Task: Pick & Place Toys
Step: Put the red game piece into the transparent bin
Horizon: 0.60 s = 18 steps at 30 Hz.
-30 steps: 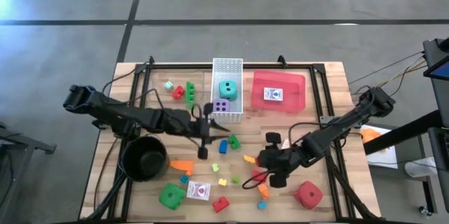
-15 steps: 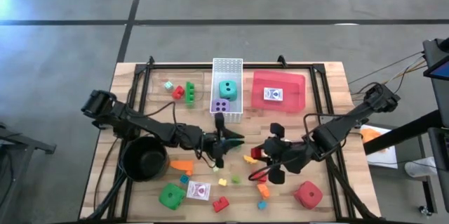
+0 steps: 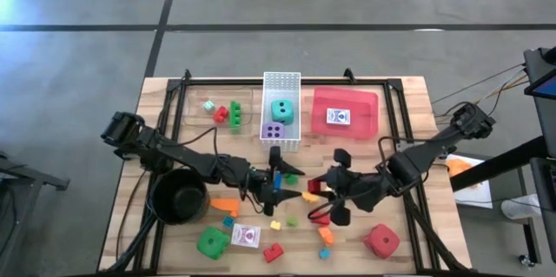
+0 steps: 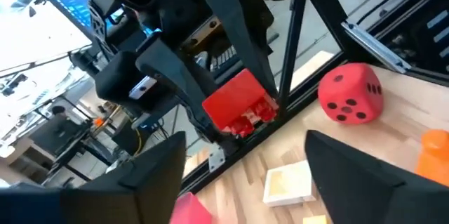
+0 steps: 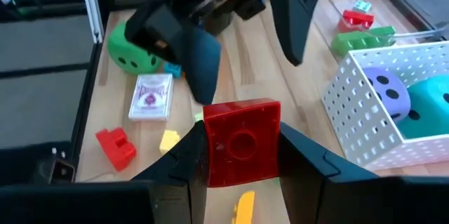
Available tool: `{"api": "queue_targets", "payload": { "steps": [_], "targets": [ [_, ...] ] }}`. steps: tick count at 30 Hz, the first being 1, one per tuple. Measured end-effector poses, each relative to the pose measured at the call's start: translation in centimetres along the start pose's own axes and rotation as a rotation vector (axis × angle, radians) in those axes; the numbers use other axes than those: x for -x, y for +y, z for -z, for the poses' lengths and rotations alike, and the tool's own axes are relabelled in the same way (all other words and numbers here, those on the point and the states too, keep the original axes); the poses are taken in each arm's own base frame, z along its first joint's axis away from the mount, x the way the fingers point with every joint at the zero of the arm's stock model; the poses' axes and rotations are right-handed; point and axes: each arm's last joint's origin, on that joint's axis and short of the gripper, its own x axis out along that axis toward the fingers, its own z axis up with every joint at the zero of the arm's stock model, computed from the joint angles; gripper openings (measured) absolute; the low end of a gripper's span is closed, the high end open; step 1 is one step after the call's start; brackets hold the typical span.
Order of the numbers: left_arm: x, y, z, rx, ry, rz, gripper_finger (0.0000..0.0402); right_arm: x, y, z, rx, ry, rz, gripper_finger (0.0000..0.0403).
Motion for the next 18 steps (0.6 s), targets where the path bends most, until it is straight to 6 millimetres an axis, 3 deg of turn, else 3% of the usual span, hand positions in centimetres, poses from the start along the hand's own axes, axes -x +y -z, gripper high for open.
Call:
{"api": "queue_targets", "payload": {
  "steps": [5, 18],
  "targets": [
    [0.0, 0.2, -0.2, -0.014, -0.016, -0.013, 0.0331, -0.3, -0.4, -0.6, -0.034, -0.033, 0.003, 0.0119],
    [-0.1, 0.6, -0.6, -0.008, -0.038, -0.055, 0.0334, -1.0, -1.1, -2.4, -0.144, -0.137, -0.042, 0.0119]
  ]
}}
